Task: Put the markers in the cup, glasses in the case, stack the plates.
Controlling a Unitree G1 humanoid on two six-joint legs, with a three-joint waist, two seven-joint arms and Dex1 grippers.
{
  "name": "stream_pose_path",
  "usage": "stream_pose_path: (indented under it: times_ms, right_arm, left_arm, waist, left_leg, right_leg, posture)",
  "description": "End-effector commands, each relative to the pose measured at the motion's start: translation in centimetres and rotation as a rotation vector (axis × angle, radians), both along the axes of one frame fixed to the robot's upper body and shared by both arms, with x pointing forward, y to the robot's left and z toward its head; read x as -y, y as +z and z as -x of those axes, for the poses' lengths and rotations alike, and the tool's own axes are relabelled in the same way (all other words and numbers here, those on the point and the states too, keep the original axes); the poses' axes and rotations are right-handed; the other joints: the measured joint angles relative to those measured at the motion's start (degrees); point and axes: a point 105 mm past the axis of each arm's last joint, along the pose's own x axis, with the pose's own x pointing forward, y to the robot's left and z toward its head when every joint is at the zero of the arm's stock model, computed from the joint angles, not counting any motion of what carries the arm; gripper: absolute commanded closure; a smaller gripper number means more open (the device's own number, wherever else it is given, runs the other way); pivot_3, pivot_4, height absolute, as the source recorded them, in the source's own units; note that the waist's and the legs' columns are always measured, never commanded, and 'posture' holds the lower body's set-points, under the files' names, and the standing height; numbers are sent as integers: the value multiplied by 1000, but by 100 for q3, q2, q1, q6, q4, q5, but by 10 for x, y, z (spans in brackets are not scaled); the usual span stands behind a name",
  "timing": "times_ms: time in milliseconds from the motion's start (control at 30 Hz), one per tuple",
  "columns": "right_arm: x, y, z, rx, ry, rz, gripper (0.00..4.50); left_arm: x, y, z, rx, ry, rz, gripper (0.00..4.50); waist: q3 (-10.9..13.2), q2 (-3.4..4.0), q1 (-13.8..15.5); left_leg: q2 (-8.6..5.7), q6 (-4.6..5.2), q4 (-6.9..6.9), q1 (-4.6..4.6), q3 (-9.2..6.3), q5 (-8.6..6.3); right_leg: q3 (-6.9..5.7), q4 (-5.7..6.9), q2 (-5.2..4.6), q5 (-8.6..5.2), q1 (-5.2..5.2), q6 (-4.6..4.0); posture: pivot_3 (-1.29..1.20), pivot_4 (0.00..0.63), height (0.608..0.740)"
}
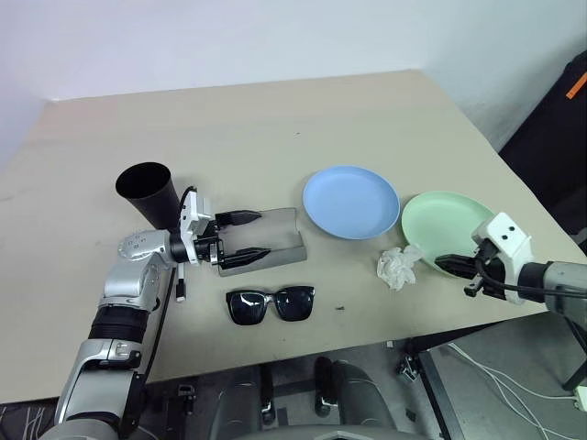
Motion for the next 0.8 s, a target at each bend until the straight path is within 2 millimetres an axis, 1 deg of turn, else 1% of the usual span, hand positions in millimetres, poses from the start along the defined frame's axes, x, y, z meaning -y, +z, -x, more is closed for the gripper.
stream_pose_path:
  times_ms: [33,100,167,267,333,433,600,800]
  right_arm:
    - [-2,32,-1,102,39,54,4456]
    - [-4,43,-3,133,53,71,4456]
    - [-5,46,-5,141,59,77,4456]
    - [-6,31,-5,100,79,80,4456]
    - [-8,27,-6,97,83,59,4456]
    - [-10,16,-8,56,78,45,3917]
    - [-8,2,-10,0,64,22,2204]
    - [-9,-10,-13,-51,58,-8,2204]
  left_arm:
    - [-6,7,-1,43,10,6,0]
    - [-7,6,-1,41,13,7,0]
    - [-7,6,-1,41,13,9,0]
    - [-6,7,0,45,15,10,0]
    - [-6,8,-1,51,21,9,0]
    - [-5,9,0,54,21,11,0]
    - [-5,9,1,56,25,8,0]
    - [-6,9,2,61,33,1,0]
  waist:
    - [0,0,0]
    - [0,0,-10]
    - [0,0,-14]
    - [-1,-1,-5]
    - [-1,-1,5]
    - [-1,-1,0]
    - [-1,-1,-2]
    - [-1,-1,-10]
  left_leg:
    - [0,0,0,0,0,0]
    - [1,0,0,0,-1,0]
    - [1,0,0,0,0,0]
    - [1,0,-1,1,0,0]
    - [1,0,-1,0,-1,0]
    - [0,0,1,-1,1,0]
    - [0,0,2,0,1,0]
    - [0,1,4,1,1,0]
  right_leg:
    - [0,0,0,0,0,0]
    - [0,0,1,0,0,0]
    - [0,0,1,0,-1,0]
    - [0,0,1,0,-1,0]
    - [0,-1,0,-1,0,0]
    - [0,-1,-1,0,0,0]
    - [0,2,-1,0,0,0]
    - [1,4,0,0,0,0]
  posture:
    - [0,150,740]
    - [0,150,740]
    - [0,150,740]
    - [0,150,740]
    - [0,150,740]
    - [0,150,740]
    - [0,150,740]
    - [0,150,740]
